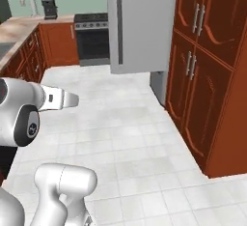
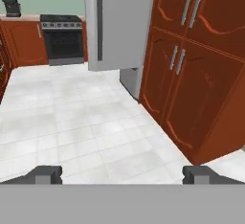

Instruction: Gather the sweet potato and avocado from the fridge and place them on a tray on the dining counter. Then gather the steak and fish from the fridge and place them on the other tray.

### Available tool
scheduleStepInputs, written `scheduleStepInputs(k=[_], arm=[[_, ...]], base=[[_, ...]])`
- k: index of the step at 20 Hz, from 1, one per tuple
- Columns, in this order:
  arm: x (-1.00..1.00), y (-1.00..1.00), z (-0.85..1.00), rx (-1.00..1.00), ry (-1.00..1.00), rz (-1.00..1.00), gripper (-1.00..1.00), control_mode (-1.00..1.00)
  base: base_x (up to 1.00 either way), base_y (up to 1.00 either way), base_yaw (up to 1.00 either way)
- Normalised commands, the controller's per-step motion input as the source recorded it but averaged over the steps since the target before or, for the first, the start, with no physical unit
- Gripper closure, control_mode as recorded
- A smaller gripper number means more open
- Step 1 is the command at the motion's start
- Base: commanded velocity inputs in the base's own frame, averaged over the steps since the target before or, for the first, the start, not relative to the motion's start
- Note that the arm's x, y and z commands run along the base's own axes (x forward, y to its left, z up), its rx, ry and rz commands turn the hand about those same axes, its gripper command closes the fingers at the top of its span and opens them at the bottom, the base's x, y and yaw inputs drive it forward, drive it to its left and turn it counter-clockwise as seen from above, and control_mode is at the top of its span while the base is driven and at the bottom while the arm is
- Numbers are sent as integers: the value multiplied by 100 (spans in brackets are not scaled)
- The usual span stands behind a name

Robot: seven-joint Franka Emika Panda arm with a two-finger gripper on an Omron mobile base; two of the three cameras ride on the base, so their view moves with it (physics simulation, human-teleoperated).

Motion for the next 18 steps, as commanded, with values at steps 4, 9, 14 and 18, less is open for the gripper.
scheduleStepInputs(k=[4,9,14,18], arm=[[0,0,0,0,0,0,-100,100],[0,0,0,0,0,0,-100,100],[0,0,0,0,0,0,-100,100],[0,0,0,0,0,0,-100,100]], base=[[100,0,32],[100,0,23],[100,3,19],[100,10,15]])
